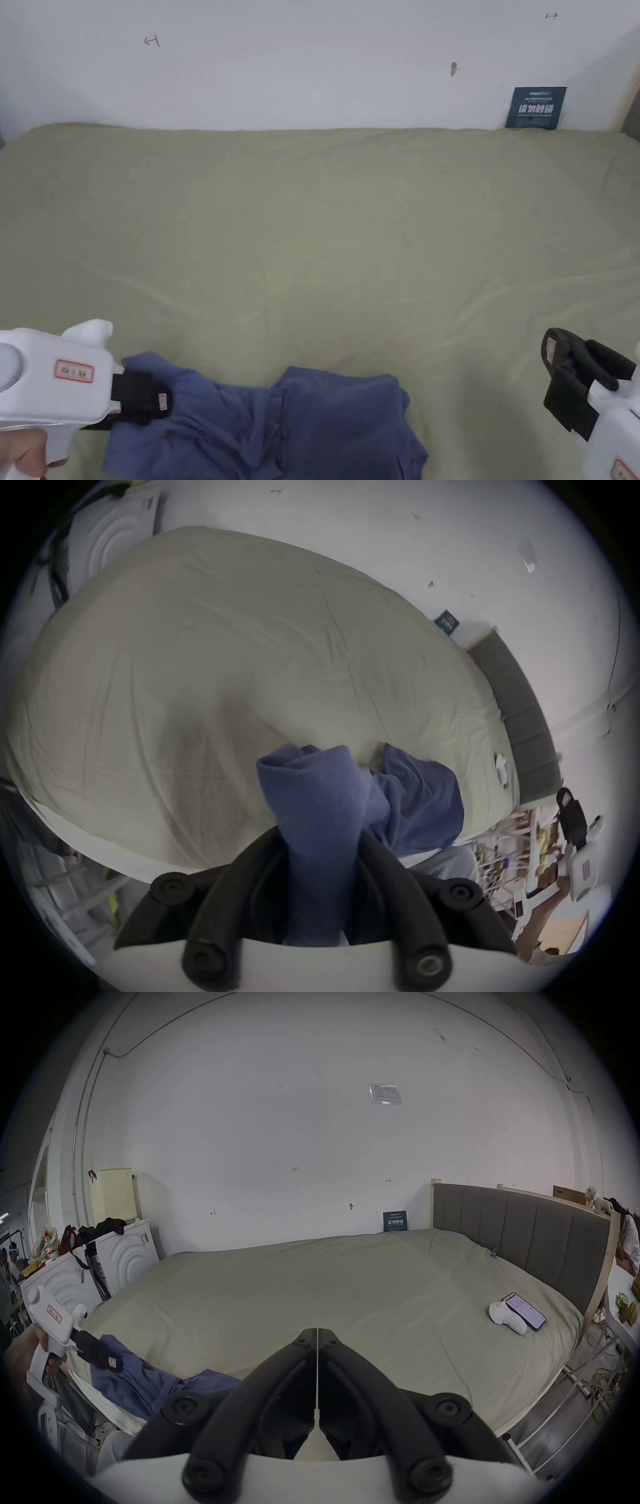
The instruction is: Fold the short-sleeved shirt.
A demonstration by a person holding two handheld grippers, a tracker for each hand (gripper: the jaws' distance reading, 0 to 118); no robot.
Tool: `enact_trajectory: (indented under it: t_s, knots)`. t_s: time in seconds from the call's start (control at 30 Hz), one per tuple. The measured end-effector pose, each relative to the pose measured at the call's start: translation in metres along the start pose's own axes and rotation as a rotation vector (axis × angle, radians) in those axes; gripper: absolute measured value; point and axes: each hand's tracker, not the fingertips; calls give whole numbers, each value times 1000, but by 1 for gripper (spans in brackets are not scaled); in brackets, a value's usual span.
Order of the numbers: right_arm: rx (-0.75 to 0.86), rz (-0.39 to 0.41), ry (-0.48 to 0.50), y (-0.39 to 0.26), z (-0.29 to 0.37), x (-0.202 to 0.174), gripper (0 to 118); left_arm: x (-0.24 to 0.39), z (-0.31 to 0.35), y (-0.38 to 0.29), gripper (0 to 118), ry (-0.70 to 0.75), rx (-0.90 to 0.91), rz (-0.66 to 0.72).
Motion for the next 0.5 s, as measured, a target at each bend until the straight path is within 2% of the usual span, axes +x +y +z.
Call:
enact_trajectory:
  t_s: [0.27, 0.5]
  knots:
    - [-2, -30, 0, -5, 6, 10, 3, 114, -11, 12, 13, 117, -64, -183]
    - [-7, -67, -27, -8, 12, 25, 3, 196, -89, 0, 14, 182, -106, -326]
